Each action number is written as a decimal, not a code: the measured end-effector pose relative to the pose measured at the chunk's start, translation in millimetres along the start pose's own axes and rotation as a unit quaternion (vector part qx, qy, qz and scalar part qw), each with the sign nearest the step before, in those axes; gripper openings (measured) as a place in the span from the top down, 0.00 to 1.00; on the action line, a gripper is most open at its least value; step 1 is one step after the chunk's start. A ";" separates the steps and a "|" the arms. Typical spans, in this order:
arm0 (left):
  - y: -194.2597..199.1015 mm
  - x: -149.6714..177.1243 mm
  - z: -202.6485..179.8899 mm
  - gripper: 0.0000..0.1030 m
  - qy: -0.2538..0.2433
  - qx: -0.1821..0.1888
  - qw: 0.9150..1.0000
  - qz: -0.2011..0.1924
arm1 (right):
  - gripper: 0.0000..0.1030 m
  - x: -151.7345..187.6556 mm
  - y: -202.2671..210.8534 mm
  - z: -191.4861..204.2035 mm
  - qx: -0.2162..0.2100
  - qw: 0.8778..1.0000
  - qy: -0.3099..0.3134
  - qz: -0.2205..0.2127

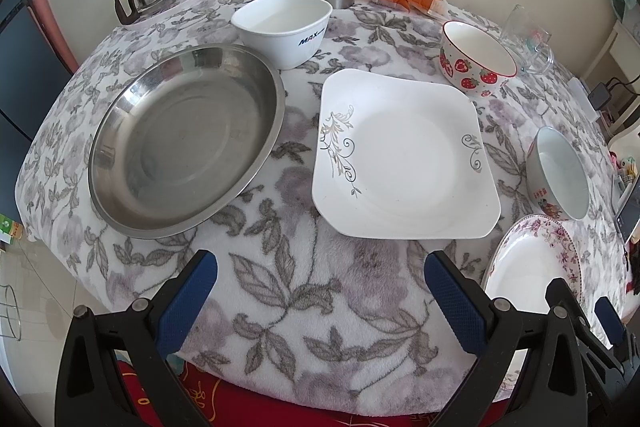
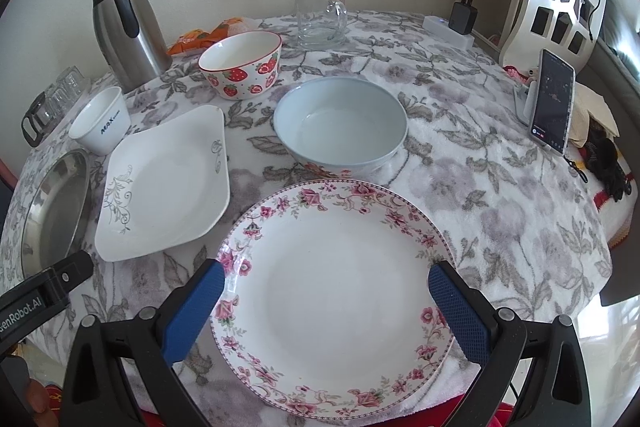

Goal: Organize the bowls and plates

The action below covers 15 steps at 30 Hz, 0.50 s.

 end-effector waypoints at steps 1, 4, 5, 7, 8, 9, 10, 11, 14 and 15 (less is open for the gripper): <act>0.0 -0.7 4.6 0.00 0.010 0.000 1.000 0.000 | 0.00 0.1 -0.8 1.9 -0.003 1.000 -0.001 -0.001; 1.9 -4.7 30.4 0.00 0.062 -0.021 0.998 -0.007 | 0.00 -2.2 -1.2 11.4 -0.019 1.000 0.000 -0.007; 2.6 -5.8 39.5 0.00 0.079 -0.027 0.996 -0.011 | 0.00 -3.1 -1.1 16.0 -0.026 1.000 0.001 -0.009; 4.8 -8.2 63.8 0.00 0.119 -0.040 0.992 -0.020 | 0.00 -4.6 -1.4 25.2 -0.042 0.999 0.001 -0.012; 6.3 -9.2 76.1 0.00 0.138 -0.046 0.989 -0.025 | 0.00 -5.2 -1.6 30.2 -0.049 0.999 0.001 -0.013; 7.8 -10.4 85.2 0.00 0.152 -0.051 0.987 -0.028 | 0.00 -6.2 -2.1 35.8 -0.056 0.998 0.002 -0.014; 9.1 -11.1 97.5 0.00 0.169 -0.056 0.983 -0.033 | 0.00 -7.4 -2.6 41.7 -0.062 0.998 0.001 -0.014; 9.7 -12.1 107.3 0.00 0.182 -0.058 0.981 -0.037 | 0.00 -8.0 -3.4 46.6 -0.068 0.998 0.001 -0.015; 10.7 -11.8 139.3 0.00 0.227 -0.062 0.971 -0.047 | 0.00 -10.8 -6.4 61.7 -0.089 0.996 0.001 -0.019; 11.1 -10.8 152.3 0.00 0.247 -0.064 0.966 -0.051 | 0.00 -12.1 -7.2 66.8 -0.097 0.995 0.001 -0.021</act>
Point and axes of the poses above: each gripper's, at about its wrist camera, not at the fingertips, and y roughly against the way its jaws point, z to its left, x to its underside, the point moved 3 cm from there along -y, roughly the way its jaws point
